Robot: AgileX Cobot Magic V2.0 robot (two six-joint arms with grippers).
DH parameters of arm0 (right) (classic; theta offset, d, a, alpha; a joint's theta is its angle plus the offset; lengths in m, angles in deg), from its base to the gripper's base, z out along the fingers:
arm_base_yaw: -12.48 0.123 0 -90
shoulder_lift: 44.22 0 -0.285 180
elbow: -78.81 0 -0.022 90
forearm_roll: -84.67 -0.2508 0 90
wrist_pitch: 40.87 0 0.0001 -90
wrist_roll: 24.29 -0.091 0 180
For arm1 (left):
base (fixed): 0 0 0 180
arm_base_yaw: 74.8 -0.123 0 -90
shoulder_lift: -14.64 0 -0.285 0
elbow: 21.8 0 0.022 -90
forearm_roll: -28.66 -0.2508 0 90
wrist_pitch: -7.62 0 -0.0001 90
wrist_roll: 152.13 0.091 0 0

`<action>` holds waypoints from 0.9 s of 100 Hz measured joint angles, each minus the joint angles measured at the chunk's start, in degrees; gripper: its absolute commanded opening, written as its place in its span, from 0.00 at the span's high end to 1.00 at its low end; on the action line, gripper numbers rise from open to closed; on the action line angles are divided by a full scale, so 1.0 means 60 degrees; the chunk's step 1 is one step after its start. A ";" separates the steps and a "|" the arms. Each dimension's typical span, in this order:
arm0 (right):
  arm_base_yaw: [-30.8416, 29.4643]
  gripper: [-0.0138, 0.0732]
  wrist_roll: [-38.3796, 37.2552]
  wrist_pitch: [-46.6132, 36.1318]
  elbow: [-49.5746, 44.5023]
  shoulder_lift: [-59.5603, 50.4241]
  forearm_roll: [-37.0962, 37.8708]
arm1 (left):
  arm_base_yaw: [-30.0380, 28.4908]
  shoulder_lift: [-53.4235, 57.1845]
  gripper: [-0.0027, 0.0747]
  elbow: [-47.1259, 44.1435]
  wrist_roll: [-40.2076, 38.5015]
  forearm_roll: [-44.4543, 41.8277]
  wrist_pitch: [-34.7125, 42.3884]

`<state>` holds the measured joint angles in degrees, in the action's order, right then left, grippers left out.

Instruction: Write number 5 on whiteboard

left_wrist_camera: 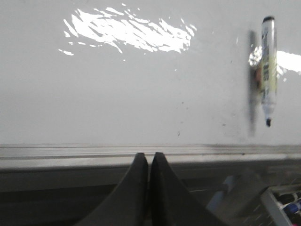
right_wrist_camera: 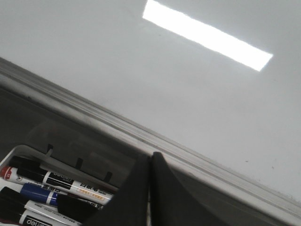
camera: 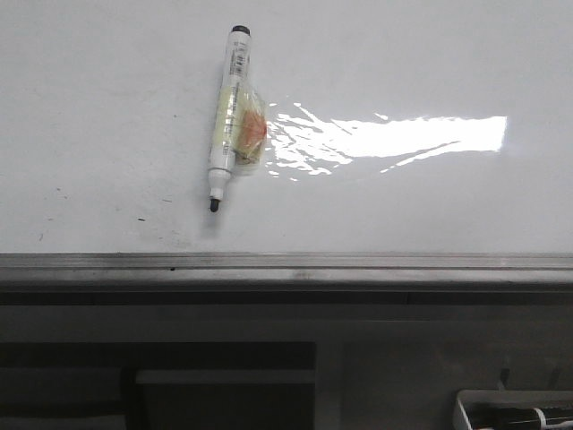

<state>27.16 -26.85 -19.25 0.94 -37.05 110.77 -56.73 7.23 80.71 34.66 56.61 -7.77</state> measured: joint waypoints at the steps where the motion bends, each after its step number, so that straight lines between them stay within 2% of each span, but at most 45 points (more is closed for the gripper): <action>1: 0.0000 0.90 0.0000 0.0000 0.0000 0.0000 0.0017 | 0.0000 0.0000 0.99 0.0000 0.0000 0.0064 0.0023; 47: 0.0000 0.90 0.0000 0.0021 0.0000 0.0000 0.0096 | 0.0000 0.0000 0.99 0.0000 0.0000 0.1713 0.0598; 60: 0.0000 0.90 0.0000 -0.0134 0.0000 0.0000 0.0798 | 0.0000 0.0000 0.99 0.0000 0.0000 0.2936 0.0974; 69: 0.0000 0.90 0.0000 -0.0797 -0.0044 0.0000 0.1083 | 0.0000 0.0000 0.99 0.0000 0.0000 0.3765 0.1066; 80: 0.0000 0.90 0.0000 -0.2330 -0.0044 0.0000 0.1126 | 0.0000 0.0000 0.99 0.0000 -0.0018 0.4089 0.1163; 90: 0.0000 0.90 0.0000 -0.3846 -0.0044 0.0000 0.0466 | 0.0000 0.0000 0.99 0.0000 -0.0018 0.4193 0.1182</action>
<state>27.16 -26.85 -42.33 0.67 -37.05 113.57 -56.73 7.23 80.71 34.55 81.77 -0.68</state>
